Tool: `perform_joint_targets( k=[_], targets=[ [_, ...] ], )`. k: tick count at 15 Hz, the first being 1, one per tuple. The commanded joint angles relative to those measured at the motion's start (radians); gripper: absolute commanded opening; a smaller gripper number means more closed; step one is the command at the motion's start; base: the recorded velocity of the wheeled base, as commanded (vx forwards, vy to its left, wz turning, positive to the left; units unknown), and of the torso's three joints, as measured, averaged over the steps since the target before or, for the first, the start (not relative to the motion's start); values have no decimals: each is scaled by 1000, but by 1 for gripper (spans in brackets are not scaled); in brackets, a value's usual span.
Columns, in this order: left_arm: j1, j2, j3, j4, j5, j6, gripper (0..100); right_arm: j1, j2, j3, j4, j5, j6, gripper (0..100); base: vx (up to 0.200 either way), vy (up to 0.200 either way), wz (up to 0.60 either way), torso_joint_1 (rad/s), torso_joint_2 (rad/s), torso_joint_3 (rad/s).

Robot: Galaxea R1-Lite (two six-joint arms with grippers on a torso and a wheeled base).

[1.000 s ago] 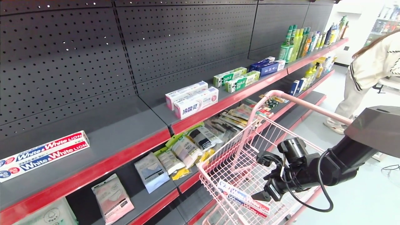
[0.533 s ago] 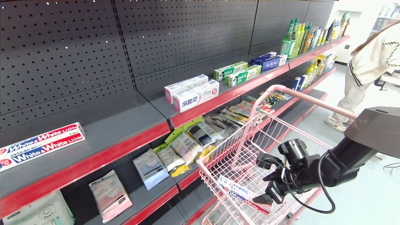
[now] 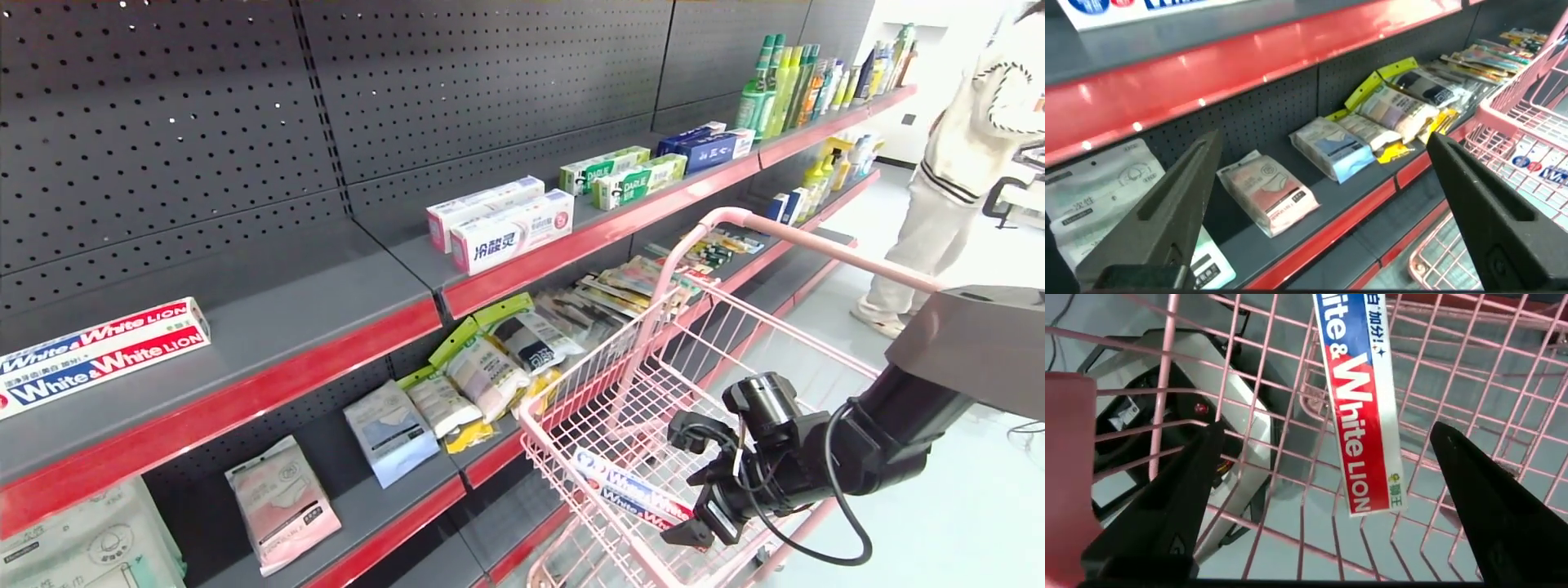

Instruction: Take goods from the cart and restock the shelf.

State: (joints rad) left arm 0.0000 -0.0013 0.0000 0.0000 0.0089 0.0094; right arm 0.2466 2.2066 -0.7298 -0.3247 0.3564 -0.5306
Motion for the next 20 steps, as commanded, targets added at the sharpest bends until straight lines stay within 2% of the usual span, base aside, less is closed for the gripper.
perform_joint_targets(
  k=[1, 6, 11, 20],
  targets=[
    [0, 1, 0, -2, 0, 1, 100, 0, 1, -5, -1, 1, 0, 100, 0, 0, 0, -154, 383, 207],
    [0, 1, 0, -2, 0, 0, 100, 5, 30, -20, -1, -5, -17, 100, 0, 0, 0, -31, 82, 43],
    [0, 1, 0, -2, 0, 1, 100, 13, 137, -120, -2, -22, -23, 100, 0, 0, 0, 0, 0, 0],
    [0, 1, 0, -3, -1, 4, 100, 26, 166, -134, -4, -80, -38, 100, 0, 0, 0, 0, 0, 0]
  ],
)
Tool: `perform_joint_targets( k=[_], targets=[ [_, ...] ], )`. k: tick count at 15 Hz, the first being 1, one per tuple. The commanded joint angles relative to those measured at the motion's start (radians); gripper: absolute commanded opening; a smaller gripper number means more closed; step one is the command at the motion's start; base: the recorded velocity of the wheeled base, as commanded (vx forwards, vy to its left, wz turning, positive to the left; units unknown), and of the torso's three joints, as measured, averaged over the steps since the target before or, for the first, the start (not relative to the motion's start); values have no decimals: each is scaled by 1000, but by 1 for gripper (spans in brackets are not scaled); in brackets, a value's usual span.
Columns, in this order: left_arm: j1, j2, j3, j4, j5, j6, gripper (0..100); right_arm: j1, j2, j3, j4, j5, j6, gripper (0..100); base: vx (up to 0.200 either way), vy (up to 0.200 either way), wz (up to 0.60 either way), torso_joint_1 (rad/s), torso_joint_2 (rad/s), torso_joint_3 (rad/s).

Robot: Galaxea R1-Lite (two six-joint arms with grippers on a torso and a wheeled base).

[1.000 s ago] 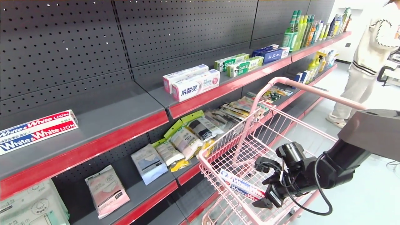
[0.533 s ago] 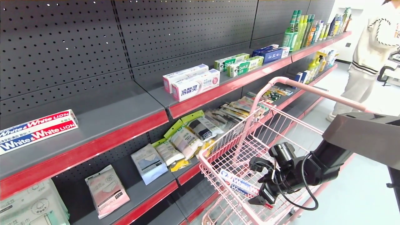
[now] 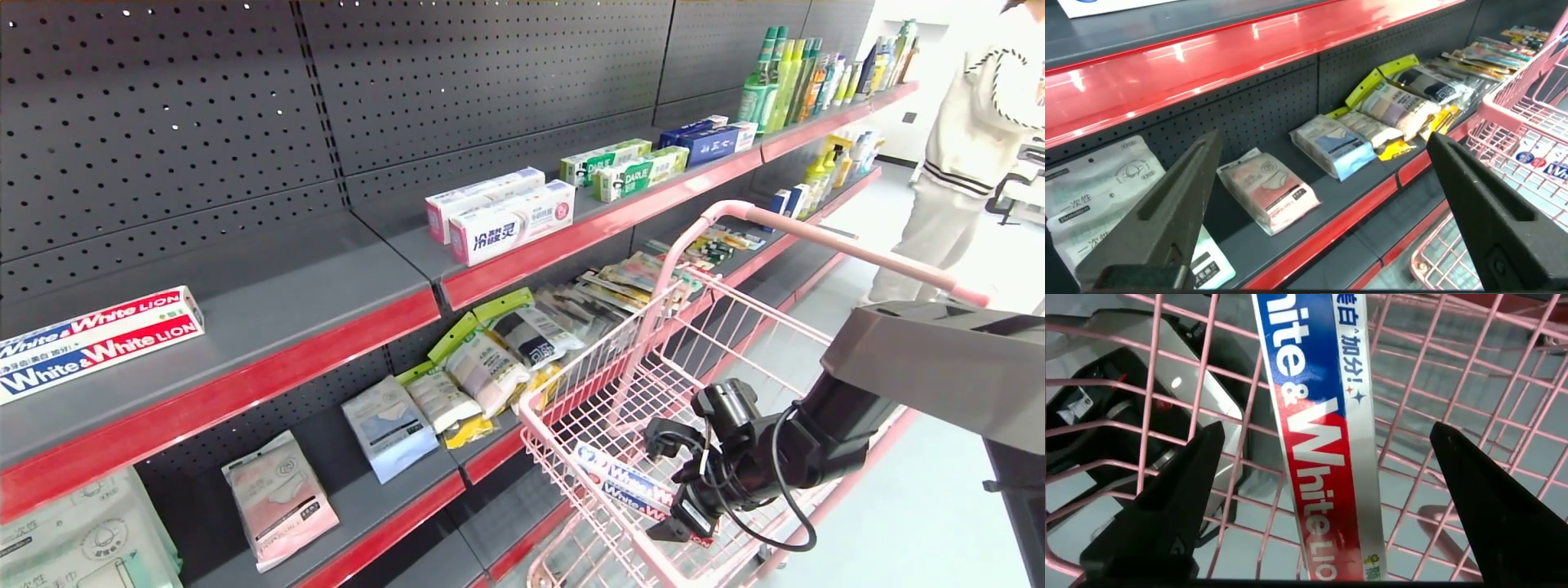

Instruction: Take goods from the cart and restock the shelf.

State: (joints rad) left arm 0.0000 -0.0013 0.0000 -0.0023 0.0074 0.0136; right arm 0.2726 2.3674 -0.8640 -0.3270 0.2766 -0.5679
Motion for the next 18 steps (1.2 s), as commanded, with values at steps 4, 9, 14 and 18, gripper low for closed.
perform_joint_targets(
  k=[4, 9, 14, 18],
  targets=[
    [0, 1, 0, -1, 0, 5, 100, 5, 6, -1, 0, -7, -1, 100, 0, 0, 0, 0, 0, 0],
    [0, 1, 0, -1, 0, 5, 100, 8, 7, 0, -1, -19, -4, 100, 0, 0, 0, 0, 0, 0],
    [0, 1, 0, -1, 0, 5, 100, 14, 13, 8, -14, -27, -3, 0, 0, 0, 0, 0, 0, 0],
    [0, 1, 0, -1, 0, 5, 100, 24, 38, 53, -138, -56, -4, 0, 0, 0, 0, 0, 0, 0]
  ],
)
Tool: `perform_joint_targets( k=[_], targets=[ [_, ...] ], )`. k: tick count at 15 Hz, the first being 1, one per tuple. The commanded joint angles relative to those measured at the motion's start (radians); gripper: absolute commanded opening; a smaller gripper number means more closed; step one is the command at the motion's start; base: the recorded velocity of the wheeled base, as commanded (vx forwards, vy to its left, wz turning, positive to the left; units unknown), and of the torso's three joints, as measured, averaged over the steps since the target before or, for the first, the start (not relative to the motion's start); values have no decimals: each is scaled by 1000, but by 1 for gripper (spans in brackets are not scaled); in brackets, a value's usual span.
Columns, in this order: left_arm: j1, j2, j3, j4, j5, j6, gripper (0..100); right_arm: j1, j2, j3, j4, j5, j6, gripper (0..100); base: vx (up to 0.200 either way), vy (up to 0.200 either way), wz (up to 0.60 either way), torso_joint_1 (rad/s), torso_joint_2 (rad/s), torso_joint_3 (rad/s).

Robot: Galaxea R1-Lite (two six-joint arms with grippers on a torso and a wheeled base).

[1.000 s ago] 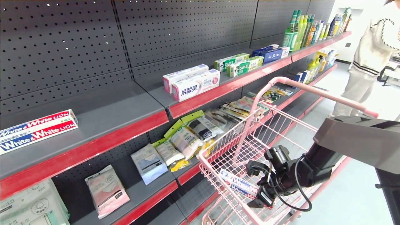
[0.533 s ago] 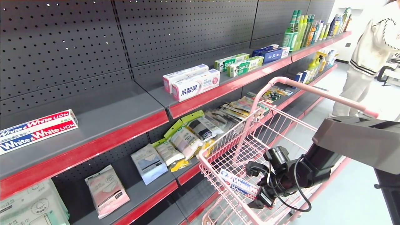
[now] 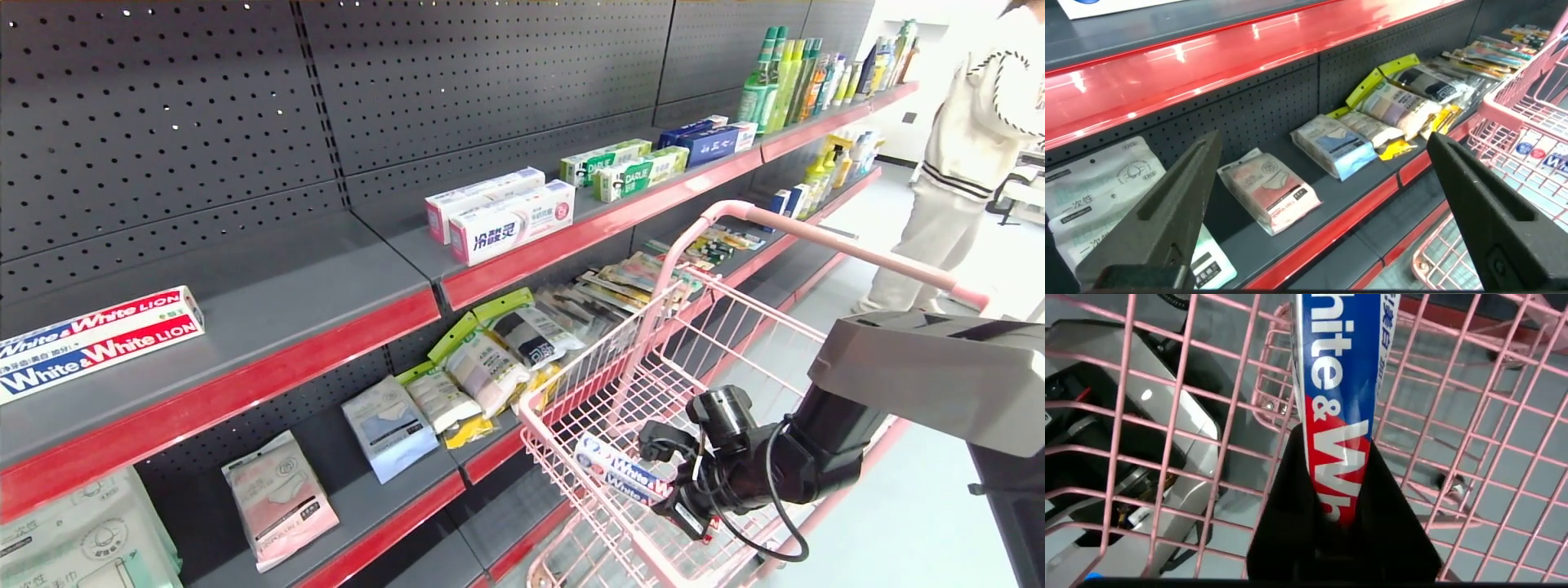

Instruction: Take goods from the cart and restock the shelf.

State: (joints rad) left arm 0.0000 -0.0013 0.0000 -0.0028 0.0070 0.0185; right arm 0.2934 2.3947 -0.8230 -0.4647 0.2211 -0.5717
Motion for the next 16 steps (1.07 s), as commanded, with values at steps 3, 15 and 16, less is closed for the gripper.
perform_joint_targets(
  k=[3, 15, 16],
  targets=[
    [0, 1, 0, 0, 1, 1, 100, 1, 6, 8, -3, 1, 23, 0, 0, 0, 0, 0, 0, 0],
    [0, 1, 0, 0, 2, -3, 100, -59, -356, -150, 258, -75, 332, 0, 0, 0, 0, 0, 0, 0],
    [0, 1, 0, 1, 2, -5, 100, -59, -414, -189, 325, -78, 372, 0, 0, 0, 0, 0, 0, 0]
  ],
)
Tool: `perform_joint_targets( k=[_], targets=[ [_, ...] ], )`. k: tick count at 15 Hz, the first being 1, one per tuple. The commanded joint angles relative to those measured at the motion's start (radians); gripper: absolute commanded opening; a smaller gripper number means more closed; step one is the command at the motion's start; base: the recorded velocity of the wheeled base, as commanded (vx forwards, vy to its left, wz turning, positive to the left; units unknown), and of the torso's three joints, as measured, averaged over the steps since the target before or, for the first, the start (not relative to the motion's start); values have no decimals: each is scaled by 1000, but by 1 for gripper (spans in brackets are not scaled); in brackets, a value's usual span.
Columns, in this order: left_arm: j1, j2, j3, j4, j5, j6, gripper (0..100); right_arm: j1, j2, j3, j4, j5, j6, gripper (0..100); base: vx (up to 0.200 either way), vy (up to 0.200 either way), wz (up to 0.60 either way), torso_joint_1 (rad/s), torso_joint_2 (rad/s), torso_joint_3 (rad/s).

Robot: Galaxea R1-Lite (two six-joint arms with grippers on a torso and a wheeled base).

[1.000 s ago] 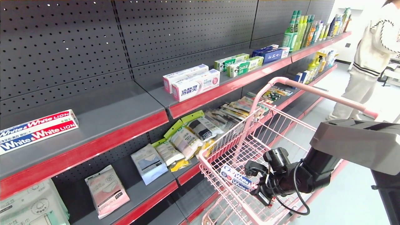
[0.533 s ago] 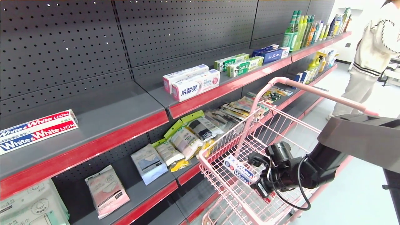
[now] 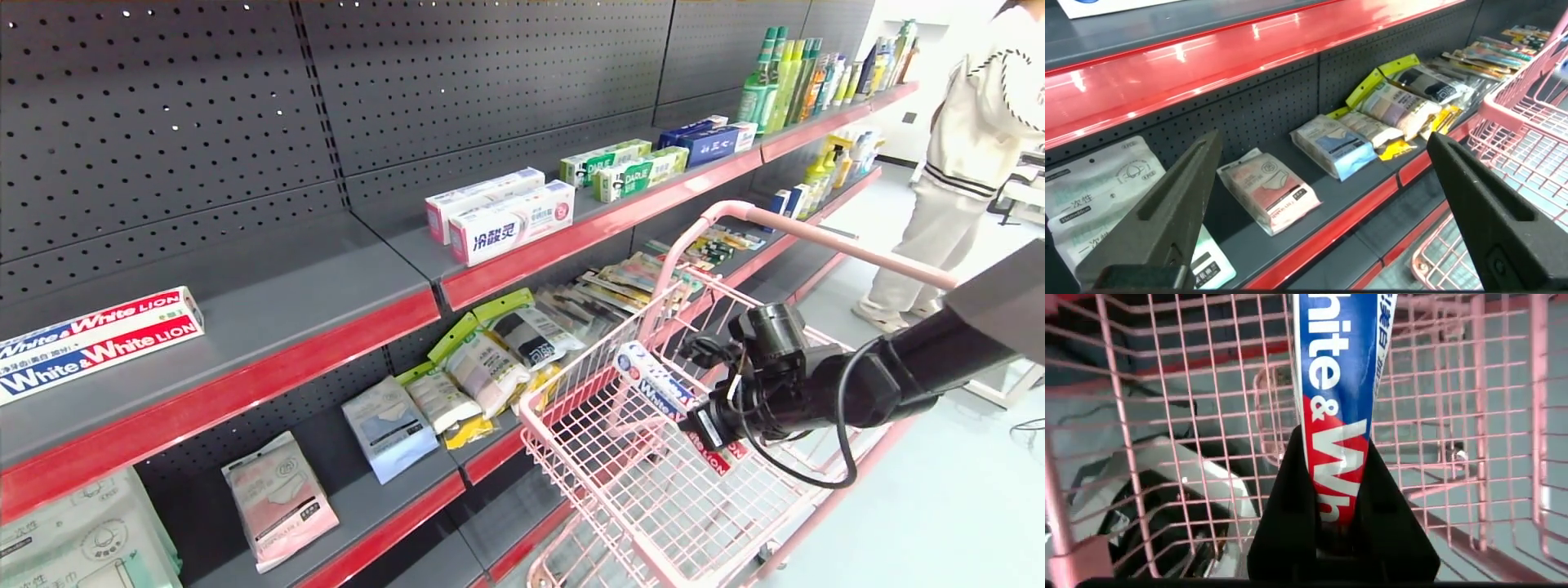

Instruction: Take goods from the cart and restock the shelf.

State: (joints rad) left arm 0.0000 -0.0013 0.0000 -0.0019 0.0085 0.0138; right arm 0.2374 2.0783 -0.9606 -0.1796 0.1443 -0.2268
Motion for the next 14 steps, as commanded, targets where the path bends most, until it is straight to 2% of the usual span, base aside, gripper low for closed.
perform_joint_targets(
  k=[1, 6, 12, 14],
  targets=[
    [0, 1, 0, 0, 1, -2, 100, -9, -138, -59, 51, -9, 38, 0, 0, 0, 0, 0, 0, 0],
    [0, 1, 0, 0, 1, -2, 100, -70, -345, -18, 54, -49, 96, 0, 0, 0, 0, 0, 0, 0],
    [0, 1, 0, 0, 1, -2, 100, -87, -649, 253, 51, -91, 113, 0, 0, 0, 0, 0, 0, 0],
    [0, 1, 0, 0, 1, -2, 100, -102, -741, 326, 49, -147, 110, 0, 0, 0, 0, 0, 0, 0]
  ],
)
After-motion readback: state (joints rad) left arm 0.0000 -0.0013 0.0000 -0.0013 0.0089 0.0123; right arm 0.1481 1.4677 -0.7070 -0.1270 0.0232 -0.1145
